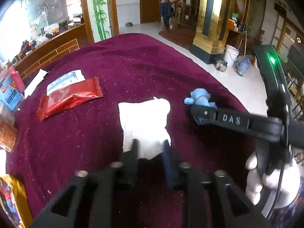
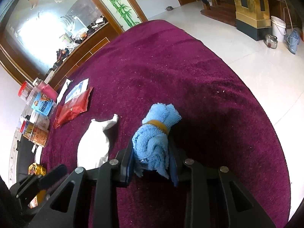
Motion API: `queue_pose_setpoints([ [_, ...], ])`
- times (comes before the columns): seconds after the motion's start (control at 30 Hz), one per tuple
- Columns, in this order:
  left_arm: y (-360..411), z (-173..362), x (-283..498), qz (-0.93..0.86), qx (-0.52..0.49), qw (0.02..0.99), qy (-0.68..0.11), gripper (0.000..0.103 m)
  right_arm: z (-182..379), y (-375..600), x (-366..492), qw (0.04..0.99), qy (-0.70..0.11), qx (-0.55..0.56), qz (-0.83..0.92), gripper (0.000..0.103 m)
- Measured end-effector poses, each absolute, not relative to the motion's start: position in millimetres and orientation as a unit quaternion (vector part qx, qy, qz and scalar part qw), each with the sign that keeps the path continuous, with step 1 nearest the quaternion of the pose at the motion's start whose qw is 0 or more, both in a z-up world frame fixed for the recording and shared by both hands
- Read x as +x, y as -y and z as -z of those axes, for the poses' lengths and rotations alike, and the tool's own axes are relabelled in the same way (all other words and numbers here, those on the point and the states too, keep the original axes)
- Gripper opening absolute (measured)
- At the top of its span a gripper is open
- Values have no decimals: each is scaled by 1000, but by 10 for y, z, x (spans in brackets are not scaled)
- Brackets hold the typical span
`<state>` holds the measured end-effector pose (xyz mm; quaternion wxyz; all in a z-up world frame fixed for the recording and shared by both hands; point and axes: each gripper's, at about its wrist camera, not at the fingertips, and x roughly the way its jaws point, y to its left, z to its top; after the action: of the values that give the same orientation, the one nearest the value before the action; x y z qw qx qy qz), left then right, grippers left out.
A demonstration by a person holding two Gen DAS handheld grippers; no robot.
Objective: Organize soft objects
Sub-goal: 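Lift the white cloth with left tool while right tool lifts the blue towel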
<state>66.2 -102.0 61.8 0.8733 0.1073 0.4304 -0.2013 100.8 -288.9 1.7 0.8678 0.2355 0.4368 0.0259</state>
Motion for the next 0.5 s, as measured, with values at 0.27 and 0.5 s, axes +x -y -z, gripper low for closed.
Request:
queue_pose_setpoints([
  [0.27,1194,-455,1012,141,134,900,-391,98,-15,2891,1020,867,-436,238,-27,31],
  [0.5,1307,-167,1179,196,114,872,-434,47,-15,2876,1036,870,-436,230,-24,32],
])
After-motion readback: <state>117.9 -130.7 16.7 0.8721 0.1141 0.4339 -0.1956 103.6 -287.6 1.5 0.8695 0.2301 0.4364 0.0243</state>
